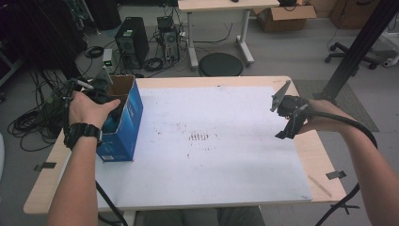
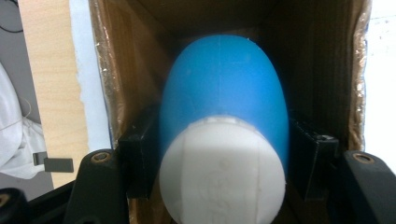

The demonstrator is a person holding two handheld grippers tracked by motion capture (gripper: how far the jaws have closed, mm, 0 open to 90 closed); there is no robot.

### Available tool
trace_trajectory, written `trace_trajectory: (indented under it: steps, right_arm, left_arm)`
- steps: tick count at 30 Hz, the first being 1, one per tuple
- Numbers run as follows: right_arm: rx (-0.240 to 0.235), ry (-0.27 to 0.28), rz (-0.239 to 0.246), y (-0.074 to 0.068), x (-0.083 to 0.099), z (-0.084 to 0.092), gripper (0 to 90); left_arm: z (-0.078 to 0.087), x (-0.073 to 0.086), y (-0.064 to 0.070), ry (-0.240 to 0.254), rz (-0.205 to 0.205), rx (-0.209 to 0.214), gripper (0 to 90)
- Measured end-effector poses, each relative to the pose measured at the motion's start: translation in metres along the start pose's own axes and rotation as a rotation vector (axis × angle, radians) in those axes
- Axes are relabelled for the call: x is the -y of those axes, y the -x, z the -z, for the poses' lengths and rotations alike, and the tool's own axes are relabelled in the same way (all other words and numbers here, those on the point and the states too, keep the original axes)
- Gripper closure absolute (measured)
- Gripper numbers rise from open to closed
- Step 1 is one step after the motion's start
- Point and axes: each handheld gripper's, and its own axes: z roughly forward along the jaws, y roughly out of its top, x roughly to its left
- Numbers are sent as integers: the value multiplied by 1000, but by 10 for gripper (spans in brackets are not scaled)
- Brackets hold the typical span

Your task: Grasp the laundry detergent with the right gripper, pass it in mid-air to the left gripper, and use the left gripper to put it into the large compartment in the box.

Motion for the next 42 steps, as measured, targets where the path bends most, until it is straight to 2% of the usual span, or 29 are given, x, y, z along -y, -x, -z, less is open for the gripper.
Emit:
trace_trajectory:
  steps: [8, 11, 17, 22, 28, 32, 36, 37, 38, 39, 41, 42]
  right_arm:
    - [0, 0, -1, -2, 2, 2, 92]
    - [1, 1, -1, -2, 3, 3, 92]
    - [1, 10, -3, -3, 3, 7, 92]
    - [2, 16, -2, -4, 2, 9, 92]
    - [1, 20, 4, -4, -2, 11, 92]
    - [3, 20, 6, -3, -4, 12, 92]
    - [5, 20, 6, -3, -6, 12, 92]
    - [3, 18, 6, -3, -7, 12, 92]
    - [2, 21, 5, -3, -7, 12, 92]
    - [3, 21, 4, -3, -7, 12, 92]
    - [2, 24, 5, -4, -8, 12, 92]
    - [2, 25, 6, -5, -9, 12, 92]
  left_arm:
    - [2, -2, 4, -16, -13, 19, 374]
    - [6, -2, 5, -10, -14, 13, 371]
    - [23, -1, 4, 15, -23, -4, 332]
    - [42, -1, 5, 30, -47, -12, 318]
    - [63, 0, 16, 67, -105, -6, 302]
    - [71, 1, 33, 82, -179, -6, 290]
    - [71, 1, 51, 95, -251, 13, 272]
    - [70, 1, 57, 101, -277, 21, 266]
    - [68, 1, 61, 101, -286, 27, 261]
    - [64, 0, 69, 97, -321, 37, 246]
    - [60, 0, 78, 94, -350, 53, 233]
    - [58, 1, 84, 104, -381, 55, 220]
